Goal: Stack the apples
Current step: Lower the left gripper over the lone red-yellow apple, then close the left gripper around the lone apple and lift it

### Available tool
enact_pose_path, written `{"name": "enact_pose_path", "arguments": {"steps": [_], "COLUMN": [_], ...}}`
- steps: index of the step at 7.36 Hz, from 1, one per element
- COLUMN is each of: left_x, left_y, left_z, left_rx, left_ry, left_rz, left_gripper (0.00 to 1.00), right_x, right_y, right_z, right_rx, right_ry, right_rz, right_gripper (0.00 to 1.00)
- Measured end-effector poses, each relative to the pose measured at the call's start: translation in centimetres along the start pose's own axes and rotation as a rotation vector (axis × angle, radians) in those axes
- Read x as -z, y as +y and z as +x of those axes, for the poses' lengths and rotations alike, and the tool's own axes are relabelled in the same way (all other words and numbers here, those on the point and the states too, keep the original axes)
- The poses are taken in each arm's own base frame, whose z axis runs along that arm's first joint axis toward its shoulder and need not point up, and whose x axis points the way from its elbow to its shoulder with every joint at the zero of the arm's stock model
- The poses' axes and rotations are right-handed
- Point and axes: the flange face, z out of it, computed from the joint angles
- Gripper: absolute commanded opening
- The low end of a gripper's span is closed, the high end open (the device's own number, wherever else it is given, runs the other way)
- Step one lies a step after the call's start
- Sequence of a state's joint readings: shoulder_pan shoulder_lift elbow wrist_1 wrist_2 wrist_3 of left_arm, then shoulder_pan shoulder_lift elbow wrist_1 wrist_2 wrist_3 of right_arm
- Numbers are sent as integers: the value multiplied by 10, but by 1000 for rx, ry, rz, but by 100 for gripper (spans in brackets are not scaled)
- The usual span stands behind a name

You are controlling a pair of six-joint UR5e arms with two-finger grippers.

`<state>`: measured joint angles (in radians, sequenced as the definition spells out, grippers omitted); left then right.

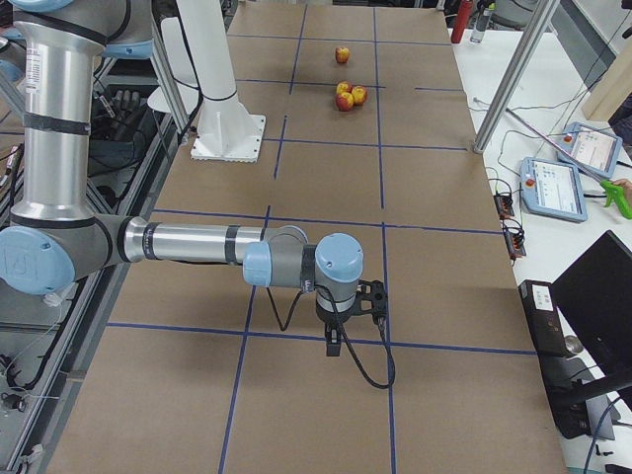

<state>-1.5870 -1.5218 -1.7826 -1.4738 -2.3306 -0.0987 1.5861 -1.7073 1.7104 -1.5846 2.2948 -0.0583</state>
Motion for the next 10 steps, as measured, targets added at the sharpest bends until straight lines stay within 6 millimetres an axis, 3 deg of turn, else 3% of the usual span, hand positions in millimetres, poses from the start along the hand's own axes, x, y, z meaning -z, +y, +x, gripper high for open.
{"name": "enact_pose_path", "arguments": {"steps": [2,4,5,7,10], "left_x": [-15,-77,-106,-151,-180], "left_y": [-10,-6,4,18,27], "left_z": [33,121,155,178,181], "left_rx": [-80,-212,-225,-204,-201], "left_ry": [18,83,114,150,141], "left_rz": [-12,-65,-74,-89,-110], "left_gripper": [100,100,100,100,100], "right_x": [0,0,0,0,0], "right_y": [0,0,0,0,0], "right_z": [0,0,0,0,0], "right_rx": [0,0,0,0,0], "right_ry": [0,0,0,0,-1], "right_rz": [0,0,0,0,0], "right_gripper": [100,100,100,100,100]}}
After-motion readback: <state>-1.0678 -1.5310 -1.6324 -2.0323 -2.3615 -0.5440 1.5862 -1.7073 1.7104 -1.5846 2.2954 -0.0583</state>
